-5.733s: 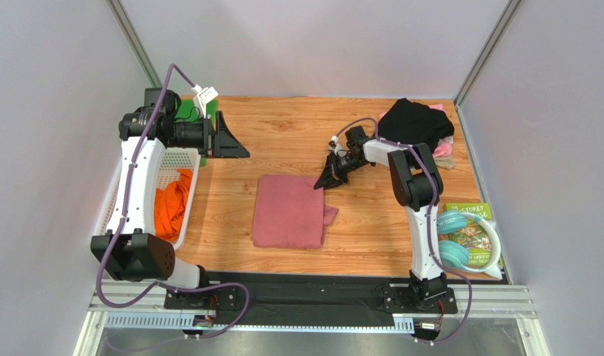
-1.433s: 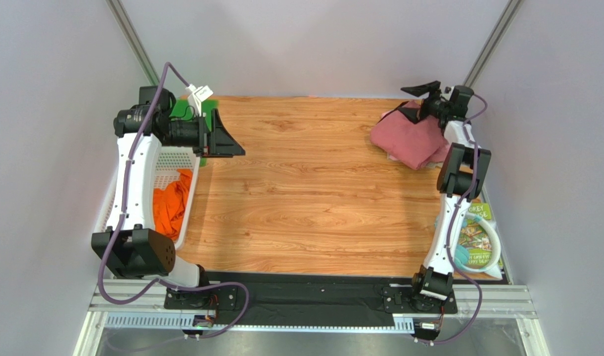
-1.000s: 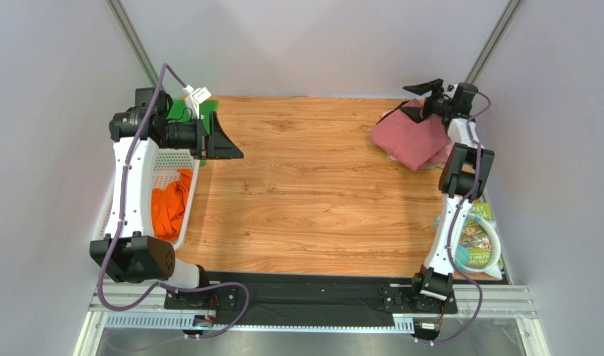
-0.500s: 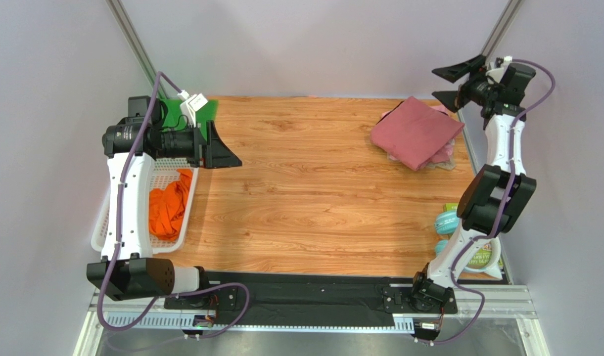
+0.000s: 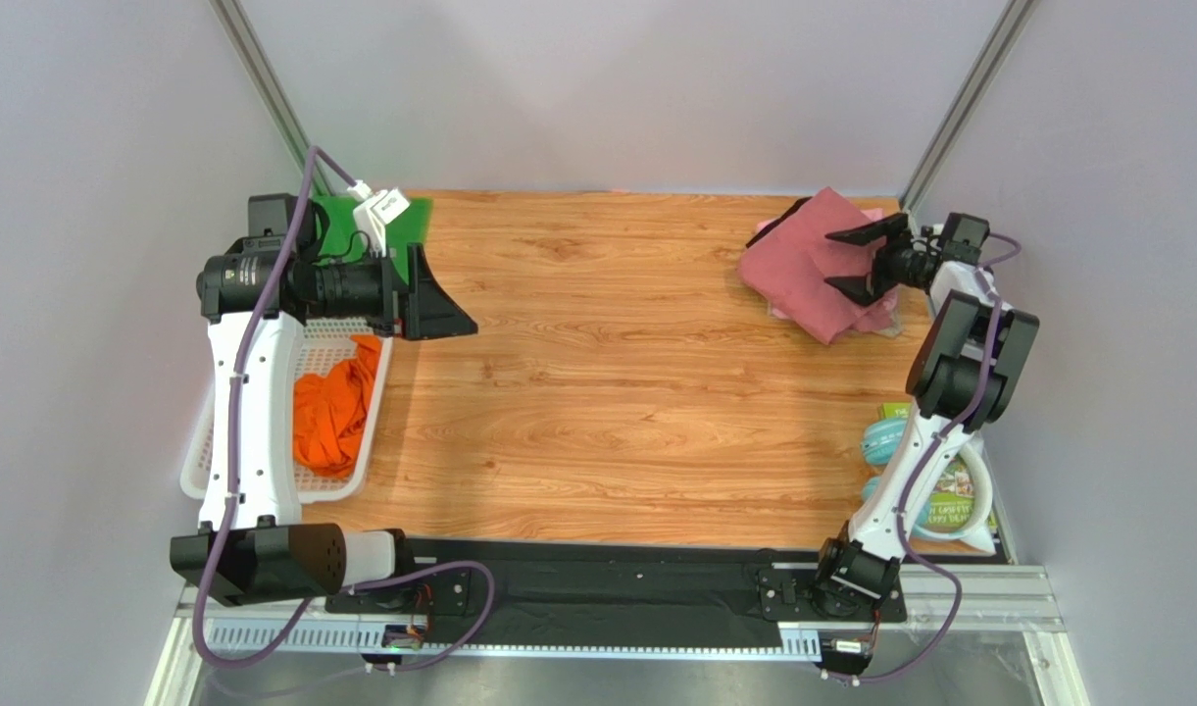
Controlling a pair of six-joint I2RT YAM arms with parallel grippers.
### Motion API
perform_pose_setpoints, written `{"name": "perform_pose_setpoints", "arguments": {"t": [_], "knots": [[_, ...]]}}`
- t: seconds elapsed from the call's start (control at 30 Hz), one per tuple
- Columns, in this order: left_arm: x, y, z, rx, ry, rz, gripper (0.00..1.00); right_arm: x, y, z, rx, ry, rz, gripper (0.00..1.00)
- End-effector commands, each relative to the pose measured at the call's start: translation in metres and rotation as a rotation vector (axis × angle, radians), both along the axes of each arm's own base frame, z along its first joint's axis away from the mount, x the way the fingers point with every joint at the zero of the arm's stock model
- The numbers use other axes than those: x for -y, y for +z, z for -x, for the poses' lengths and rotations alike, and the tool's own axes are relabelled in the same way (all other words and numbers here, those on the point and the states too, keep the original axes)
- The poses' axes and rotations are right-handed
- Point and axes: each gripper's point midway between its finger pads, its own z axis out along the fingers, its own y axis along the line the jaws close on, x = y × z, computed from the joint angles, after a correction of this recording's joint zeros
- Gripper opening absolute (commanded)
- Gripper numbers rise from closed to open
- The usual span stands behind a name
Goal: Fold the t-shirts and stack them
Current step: Put the neatly folded tshirt into the corner of the board with the right arm
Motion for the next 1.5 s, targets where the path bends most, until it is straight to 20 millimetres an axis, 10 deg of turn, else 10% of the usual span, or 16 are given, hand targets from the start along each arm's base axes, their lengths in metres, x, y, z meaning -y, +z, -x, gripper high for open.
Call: {"name": "perform_pose_setpoints", "arguments": {"t": [0.0, 0.07, 0.27, 0.4, 0.5, 0.77, 0.9, 1.03, 1.17, 1.47], "knots": [[-0.003, 0.001, -0.001, 0.027, 0.018, -0.016, 1.0, 0.006, 0.008, 0.003, 0.035, 0.005, 0.088, 0.88], [-0.006, -0.002, -0.006, 0.037, 0.046, -0.031, 1.0, -0.003, 0.033, 0.001, 0.078, 0.023, 0.121, 0.89], [-0.014, -0.002, -0.017, 0.03, 0.11, -0.074, 1.0, -0.062, 0.195, 0.02, 0.365, 0.12, 0.35, 0.95], [-0.016, 0.013, -0.015, 0.078, 0.123, -0.089, 1.0, -0.128, 0.296, 0.077, 0.581, 0.215, 0.548, 0.99], [-0.02, 0.022, -0.011, 0.141, 0.164, -0.123, 1.0, -0.197, 0.326, 0.133, 0.739, 0.337, 0.671, 1.0], [-0.042, 0.03, -0.021, 0.308, 0.36, -0.19, 1.0, -0.229, 0.268, 0.24, 0.756, 0.394, 0.786, 1.0], [-0.037, -0.003, -0.032, 0.32, 0.377, -0.167, 1.0, -0.24, 0.164, 0.257, 0.534, 0.498, 0.854, 1.0], [-0.041, -0.049, -0.045, 0.292, 0.39, -0.257, 1.0, -0.228, 0.114, 0.256, 0.415, 0.478, 0.975, 1.0], [-0.053, -0.079, -0.058, 0.293, 0.441, -0.315, 1.0, -0.214, 0.111, 0.252, 0.414, 0.416, 1.036, 1.0], [-0.059, -0.081, -0.059, 0.435, 0.46, -0.426, 1.0, -0.212, 0.128, 0.24, 0.458, 0.37, 1.066, 1.0]]}}
